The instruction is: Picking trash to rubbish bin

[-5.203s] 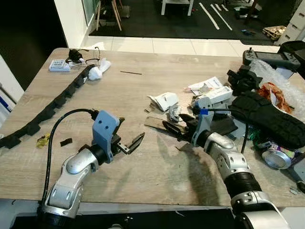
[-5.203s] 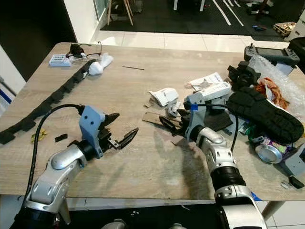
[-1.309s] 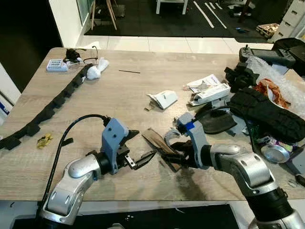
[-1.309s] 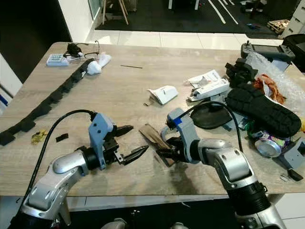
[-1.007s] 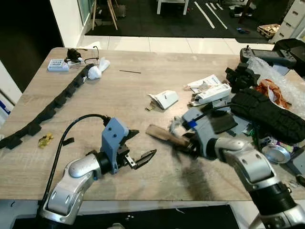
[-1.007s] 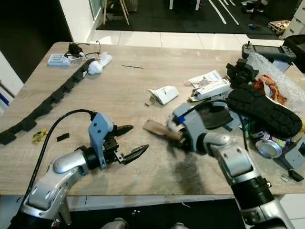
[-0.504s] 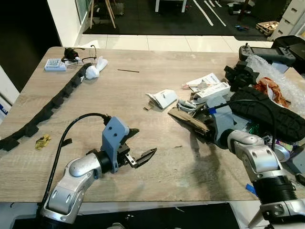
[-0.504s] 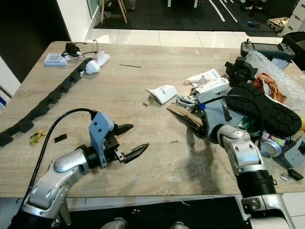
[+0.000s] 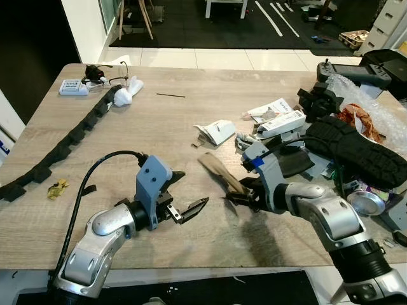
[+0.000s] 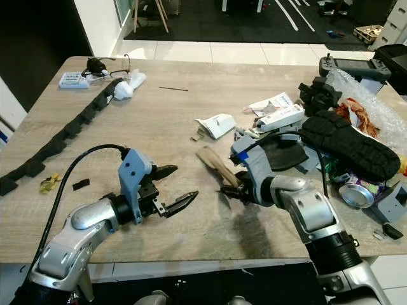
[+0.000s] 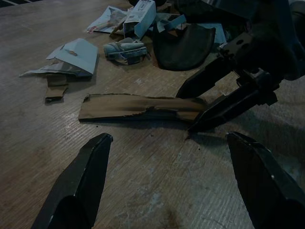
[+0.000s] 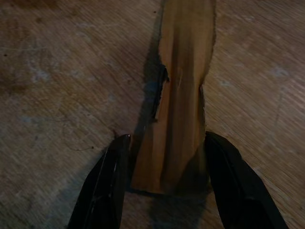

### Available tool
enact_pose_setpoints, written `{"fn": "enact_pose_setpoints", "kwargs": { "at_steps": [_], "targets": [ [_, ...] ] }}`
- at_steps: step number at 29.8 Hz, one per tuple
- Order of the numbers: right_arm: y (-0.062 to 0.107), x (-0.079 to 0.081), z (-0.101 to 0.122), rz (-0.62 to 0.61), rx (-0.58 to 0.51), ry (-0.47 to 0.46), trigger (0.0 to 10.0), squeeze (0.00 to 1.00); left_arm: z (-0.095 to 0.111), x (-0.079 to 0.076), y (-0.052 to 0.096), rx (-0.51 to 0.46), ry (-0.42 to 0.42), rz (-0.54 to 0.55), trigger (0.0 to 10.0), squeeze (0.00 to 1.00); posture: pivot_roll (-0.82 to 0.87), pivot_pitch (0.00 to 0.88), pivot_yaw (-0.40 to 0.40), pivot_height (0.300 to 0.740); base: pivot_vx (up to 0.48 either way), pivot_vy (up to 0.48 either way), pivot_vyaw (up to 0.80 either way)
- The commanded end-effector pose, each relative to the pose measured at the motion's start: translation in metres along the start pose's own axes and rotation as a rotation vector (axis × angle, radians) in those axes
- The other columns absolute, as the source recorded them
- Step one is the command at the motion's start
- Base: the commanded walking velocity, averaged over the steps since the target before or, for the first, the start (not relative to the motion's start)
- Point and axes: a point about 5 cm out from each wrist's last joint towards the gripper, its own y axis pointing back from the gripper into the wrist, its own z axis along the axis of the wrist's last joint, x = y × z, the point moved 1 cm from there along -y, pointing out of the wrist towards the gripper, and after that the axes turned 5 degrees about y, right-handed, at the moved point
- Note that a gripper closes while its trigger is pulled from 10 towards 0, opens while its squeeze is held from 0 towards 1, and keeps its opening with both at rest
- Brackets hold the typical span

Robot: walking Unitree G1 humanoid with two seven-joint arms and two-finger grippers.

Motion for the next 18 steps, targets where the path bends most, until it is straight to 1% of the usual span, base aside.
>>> {"fn": "enact_pose_setpoints", "kwargs": {
  "at_steps": [1,2,3,4,5,7,16,18],
  "targets": [
    [-0.008,0.009,-0.025,0.052,0.087,-0.057,9.0,0.00,-0.005,-0.003,0.000,0.027,-0.001,-0.010,10.0,0.00,0.05,0.178,-0.002,0.740,0.000,0.000,0.00],
    [-0.008,0.009,-0.025,0.052,0.087,-0.057,9.0,0.00,-0.005,-0.003,0.000,0.027,-0.001,-0.010,10.0,0.00,0.05,0.178,-0.002,0.740,0.000,0.000,0.00],
    [-0.010,0.010,-0.024,0.063,0.070,-0.074,4.5,0.00,-0.005,-0.003,0.000,0.028,-0.002,-0.011,10.0,0.00,0.05,0.178,-0.004,0.740,0.000,0.000,0.00],
    [-0.012,0.011,-0.023,0.069,0.058,-0.082,3.9,0.00,-0.005,-0.003,0.000,0.028,-0.003,-0.011,10.0,0.00,0.05,0.178,-0.004,0.740,0.000,0.000,0.00],
    [-0.012,0.011,-0.023,0.069,0.058,-0.082,3.9,0.00,-0.005,-0.003,0.000,0.028,-0.003,-0.011,10.0,0.00,0.05,0.178,-0.004,0.740,0.000,0.000,0.00],
    [-0.013,0.013,-0.023,0.076,0.049,-0.102,0.0,0.00,-0.005,-0.003,0.000,0.029,-0.005,-0.012,10.0,0.00,0.05,0.177,0.000,0.740,0.000,0.000,0.00],
    [-0.011,0.016,-0.021,0.099,0.051,-0.131,0.0,0.00,-0.005,-0.003,-0.001,0.030,-0.006,-0.017,10.0,0.00,0.05,0.179,0.001,0.740,0.000,0.000,0.00],
    [-0.011,0.011,-0.014,0.061,0.000,-0.147,0.0,0.00,-0.005,-0.002,-0.001,0.032,-0.007,-0.015,10.0,0.00,0.06,0.179,0.003,0.740,0.000,0.000,0.00]
  ]
}}
